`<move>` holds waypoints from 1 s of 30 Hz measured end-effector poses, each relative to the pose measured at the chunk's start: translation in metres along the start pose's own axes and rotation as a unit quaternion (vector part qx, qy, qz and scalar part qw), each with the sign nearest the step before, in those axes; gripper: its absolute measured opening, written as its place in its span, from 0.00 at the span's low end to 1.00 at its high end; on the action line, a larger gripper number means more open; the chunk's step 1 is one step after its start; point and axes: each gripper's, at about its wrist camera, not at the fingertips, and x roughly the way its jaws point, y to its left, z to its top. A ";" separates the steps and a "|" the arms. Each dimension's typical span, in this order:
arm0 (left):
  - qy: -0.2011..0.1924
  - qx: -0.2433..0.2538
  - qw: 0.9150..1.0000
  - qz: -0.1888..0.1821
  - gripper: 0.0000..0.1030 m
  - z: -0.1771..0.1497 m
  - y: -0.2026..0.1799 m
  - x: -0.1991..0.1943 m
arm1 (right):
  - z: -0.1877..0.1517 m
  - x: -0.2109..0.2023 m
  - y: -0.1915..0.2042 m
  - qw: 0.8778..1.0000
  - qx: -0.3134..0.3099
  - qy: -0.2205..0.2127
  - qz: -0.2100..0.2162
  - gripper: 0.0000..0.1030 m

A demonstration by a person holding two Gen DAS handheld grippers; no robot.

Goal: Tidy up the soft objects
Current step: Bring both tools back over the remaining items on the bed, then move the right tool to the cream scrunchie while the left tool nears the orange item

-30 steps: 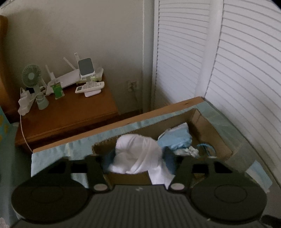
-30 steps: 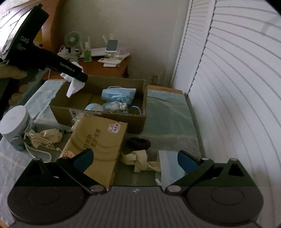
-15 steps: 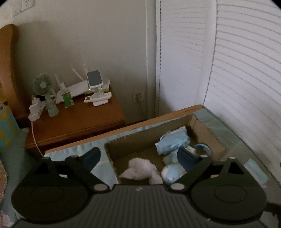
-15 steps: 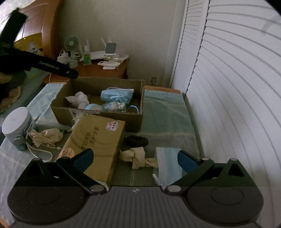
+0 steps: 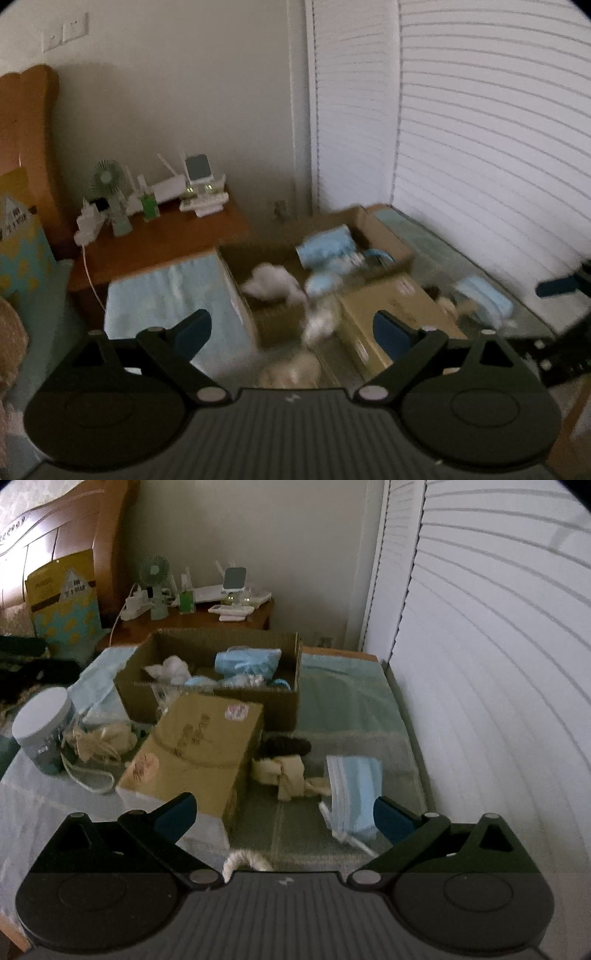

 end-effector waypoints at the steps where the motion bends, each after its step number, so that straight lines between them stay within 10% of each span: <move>1: 0.003 0.001 1.000 -0.005 0.92 -0.008 -0.003 -0.002 | -0.005 0.000 0.000 1.000 -0.003 0.001 0.000 1.00; 21: 0.080 0.037 0.993 -0.074 0.90 -0.088 -0.033 0.005 | -0.066 0.042 0.014 0.997 -0.021 0.073 0.017 1.00; 30: 0.098 0.080 0.983 -0.131 0.73 -0.090 -0.050 0.033 | -0.069 0.043 0.012 0.998 -0.019 0.063 0.017 1.00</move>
